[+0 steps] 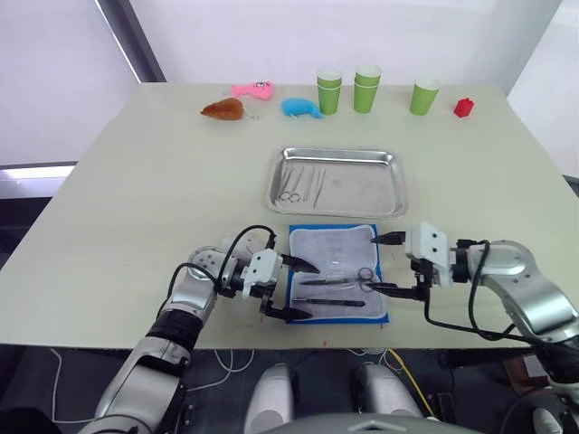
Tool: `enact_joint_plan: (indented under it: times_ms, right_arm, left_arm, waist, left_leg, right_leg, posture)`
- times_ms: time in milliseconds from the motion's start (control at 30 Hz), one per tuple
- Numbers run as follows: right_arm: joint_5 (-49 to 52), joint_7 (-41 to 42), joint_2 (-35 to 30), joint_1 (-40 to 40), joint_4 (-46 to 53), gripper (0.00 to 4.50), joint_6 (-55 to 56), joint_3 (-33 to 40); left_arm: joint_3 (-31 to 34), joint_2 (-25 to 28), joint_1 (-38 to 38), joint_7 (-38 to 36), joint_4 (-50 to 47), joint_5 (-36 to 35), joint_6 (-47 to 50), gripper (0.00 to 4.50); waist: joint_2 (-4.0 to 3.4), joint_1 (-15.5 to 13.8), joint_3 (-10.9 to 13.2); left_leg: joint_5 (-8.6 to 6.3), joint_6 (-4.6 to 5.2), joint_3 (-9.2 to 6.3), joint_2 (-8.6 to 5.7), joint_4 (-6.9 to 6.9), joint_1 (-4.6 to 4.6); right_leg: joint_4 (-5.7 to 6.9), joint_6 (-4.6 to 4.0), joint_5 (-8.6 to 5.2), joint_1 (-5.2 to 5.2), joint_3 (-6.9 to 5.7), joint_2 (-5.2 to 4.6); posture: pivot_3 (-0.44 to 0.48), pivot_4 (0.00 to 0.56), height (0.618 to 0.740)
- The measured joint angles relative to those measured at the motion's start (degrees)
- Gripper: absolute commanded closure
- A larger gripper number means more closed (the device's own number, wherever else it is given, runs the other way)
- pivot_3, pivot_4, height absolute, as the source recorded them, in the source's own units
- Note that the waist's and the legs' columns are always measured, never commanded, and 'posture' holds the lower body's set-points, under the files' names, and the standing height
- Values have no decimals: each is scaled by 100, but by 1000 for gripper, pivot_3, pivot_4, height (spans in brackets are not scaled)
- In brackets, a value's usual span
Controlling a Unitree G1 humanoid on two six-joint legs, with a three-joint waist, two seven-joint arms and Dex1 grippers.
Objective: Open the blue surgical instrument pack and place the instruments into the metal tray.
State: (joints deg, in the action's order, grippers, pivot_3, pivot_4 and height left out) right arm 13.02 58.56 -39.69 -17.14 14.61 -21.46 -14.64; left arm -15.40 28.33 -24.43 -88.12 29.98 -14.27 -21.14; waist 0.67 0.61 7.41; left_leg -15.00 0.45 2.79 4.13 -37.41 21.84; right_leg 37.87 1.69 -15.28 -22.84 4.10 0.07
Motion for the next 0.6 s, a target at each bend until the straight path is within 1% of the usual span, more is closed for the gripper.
enact_joint_plan:
  times_ms: [100, 233, 467, 600]
  right_arm:
    - [-96, -58, 130, -206, -41, 0, -340, -160]
    - [-395, -168, 406, -635, -237, 0, -704, -646]
    - [-790, -166, 446, -903, -636, 0, -786, -955]
    - [-867, -120, 444, -969, -656, 0, -795, -1013]
  left_arm:
    - [0, 2, 14, 2, -2, 2, 6, 56]
    - [-13, -11, 17, 12, -28, 5, 10, 56]
    - [-15, -6, -6, 22, 2, 12, 41, 56]
    - [-11, -7, -11, 33, 9, 18, 46, 56]
  waist:
    - [-1, 12, 0]
    - [-2, -4, 0]
    - [-3, 6, 1]
    - [-3, 6, 0]
  left_leg:
    - [0, 0, 2, 0, 0, -1]
    - [0, 0, 0, 0, 0, 1]
    - [0, 0, 1, -1, 0, 0]
    - [0, 0, 1, -1, -1, -1]
  right_leg:
    - [1, -5, 4, -1, 1, 0]
    - [2, -7, 3, -2, -1, -1]
    - [3, -8, 5, -3, 0, -1]
    - [4, -2, 2, -2, -1, -1]
  posture:
    - [0, 150, 739]
    - [0, 150, 739]
    - [0, 150, 739]
    - [0, 150, 739]
